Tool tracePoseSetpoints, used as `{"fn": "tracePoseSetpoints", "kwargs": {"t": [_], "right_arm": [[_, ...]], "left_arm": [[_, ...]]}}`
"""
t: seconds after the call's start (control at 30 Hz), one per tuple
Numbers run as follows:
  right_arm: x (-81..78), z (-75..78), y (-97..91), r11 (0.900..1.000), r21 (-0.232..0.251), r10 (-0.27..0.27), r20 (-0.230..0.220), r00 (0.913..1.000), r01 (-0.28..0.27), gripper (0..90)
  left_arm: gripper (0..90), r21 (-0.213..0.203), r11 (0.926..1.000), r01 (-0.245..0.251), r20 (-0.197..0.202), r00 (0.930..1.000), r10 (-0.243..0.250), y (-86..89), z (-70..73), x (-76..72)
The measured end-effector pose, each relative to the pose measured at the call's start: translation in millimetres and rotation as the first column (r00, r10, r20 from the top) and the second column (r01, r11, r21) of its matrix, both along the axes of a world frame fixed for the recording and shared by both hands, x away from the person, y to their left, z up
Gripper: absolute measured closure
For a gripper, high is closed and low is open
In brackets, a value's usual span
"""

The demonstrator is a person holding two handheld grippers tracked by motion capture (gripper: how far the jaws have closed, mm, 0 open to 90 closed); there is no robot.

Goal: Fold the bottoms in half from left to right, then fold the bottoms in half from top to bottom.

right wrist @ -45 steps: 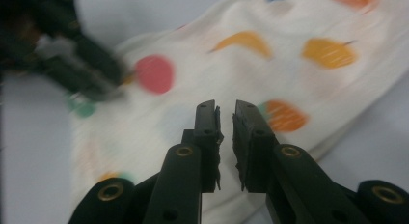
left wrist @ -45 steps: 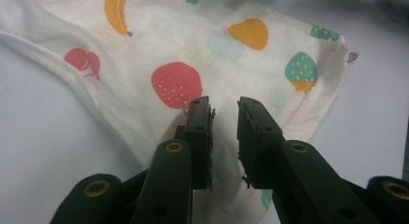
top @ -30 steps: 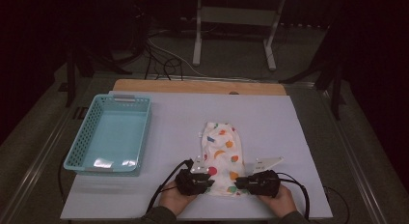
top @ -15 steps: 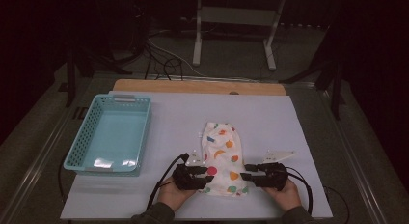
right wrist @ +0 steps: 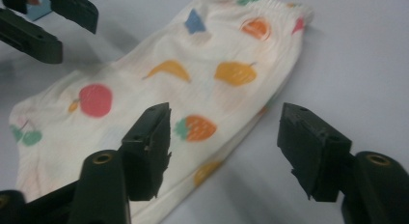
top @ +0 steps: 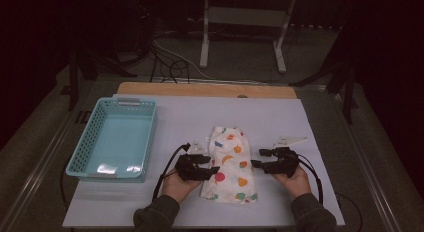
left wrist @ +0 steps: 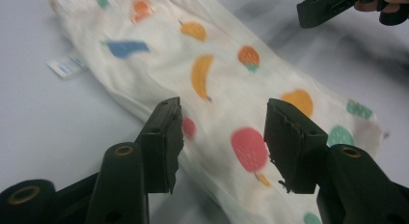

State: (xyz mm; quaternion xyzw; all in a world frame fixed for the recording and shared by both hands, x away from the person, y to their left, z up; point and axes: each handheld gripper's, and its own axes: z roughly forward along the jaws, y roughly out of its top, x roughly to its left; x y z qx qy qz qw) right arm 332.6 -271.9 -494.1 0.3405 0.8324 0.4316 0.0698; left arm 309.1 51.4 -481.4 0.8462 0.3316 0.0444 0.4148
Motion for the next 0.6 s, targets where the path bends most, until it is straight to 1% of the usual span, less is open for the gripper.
{"fn": "tracePoseSetpoints", "kwargs": {"t": [0.1,0.17,0.2,0.27,0.37,0.43,0.5,0.57,0.6], "right_arm": [[11.6,5.7,2.2,1.0,0.006,-0.003,-0.016,0.9999,0.003,34.1],[15.6,9.5,3.7,1.0,0.007,-0.006,-0.008,0.9999,0.006,34.0],[17.3,11.3,4.5,1.0,0.007,0.001,0.002,1.0,-0.001,34.1],[20.0,14.0,7.1,0.9998,0.02,0.003,0.0,1.0,-0.003,33.7],[23.0,15.2,8.8,1.0,0.008,0.004,0.005,1.0,-0.004,33.4],[25.1,14.0,10.1,1.0,0.008,-0.005,0.003,1.0,0.005,33.1],[27.4,11.3,11.4,0.9999,0.007,-0.01,0.002,1.0,0.01,33.1],[29.3,9.3,13.4,0.9999,0.001,-0.016,-0.004,0.9999,0.016,33.2],[30.3,8.3,14.4,0.9998,0.011,-0.015,-0.002,0.9999,0.015,33.6]], "left_arm": [[47.3,-0.004,0.9999,-0.012,0.005,0.9999,0.012,0.6,4.4,5.4],[47.2,0.001,0.9999,-0.012,0.004,0.9999,0.012,0.8,5.9,7.4],[47.2,0.0,0.9999,-0.012,0.004,0.9999,0.012,1.0,6.6,8.5],[47.3,0.0,0.9999,-0.015,0.005,0.9999,0.015,1.4,7.5,10.0],[47.4,0.001,0.9998,-0.02,0.01,0.9998,0.02,1.7,8.3,12.7],[47.6,0.006,0.9998,-0.019,0.015,0.9997,0.019,1.5,8.4,15.3],[48.1,0.0,0.9997,-0.026,0.01,0.9996,0.026,0.7,7.9,17.6],[48.5,0.006,0.9996,-0.027,0.009,0.9996,0.027,-0.6,7.6,19.9],[48.5,0.004,0.9996,-0.027,0.008,0.9996,0.027,-0.8,7.6,21.3]]}}
